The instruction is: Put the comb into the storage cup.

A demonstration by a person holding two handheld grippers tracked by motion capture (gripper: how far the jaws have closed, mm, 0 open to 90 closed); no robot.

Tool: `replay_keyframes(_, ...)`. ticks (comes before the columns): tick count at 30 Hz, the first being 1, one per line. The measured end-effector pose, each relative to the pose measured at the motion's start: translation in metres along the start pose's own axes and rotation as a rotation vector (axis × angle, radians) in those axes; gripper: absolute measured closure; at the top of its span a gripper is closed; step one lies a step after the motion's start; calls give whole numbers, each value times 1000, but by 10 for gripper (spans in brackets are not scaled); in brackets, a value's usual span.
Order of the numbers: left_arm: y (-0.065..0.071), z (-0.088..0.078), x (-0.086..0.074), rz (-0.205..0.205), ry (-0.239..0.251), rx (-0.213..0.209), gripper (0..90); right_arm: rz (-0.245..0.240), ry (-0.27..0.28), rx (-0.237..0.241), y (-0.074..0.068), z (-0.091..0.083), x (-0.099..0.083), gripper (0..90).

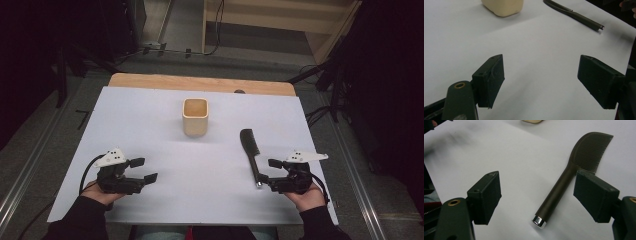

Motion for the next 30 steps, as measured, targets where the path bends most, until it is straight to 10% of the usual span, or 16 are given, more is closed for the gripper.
replay_keyframes(30, 3, 0, 0, 5, -2, -1, 222, 81, 23, -60, 5, -1, 3, 197)
Point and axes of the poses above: each handheld gripper's, and its own axes: z roughly forward along the jaws, x roughly out of its top, y roughly to its right, the point moved 4 cm from there along z, roughly forward along the jaws, and after that the axes turned 1 degree about z, right-handed, at the moved point
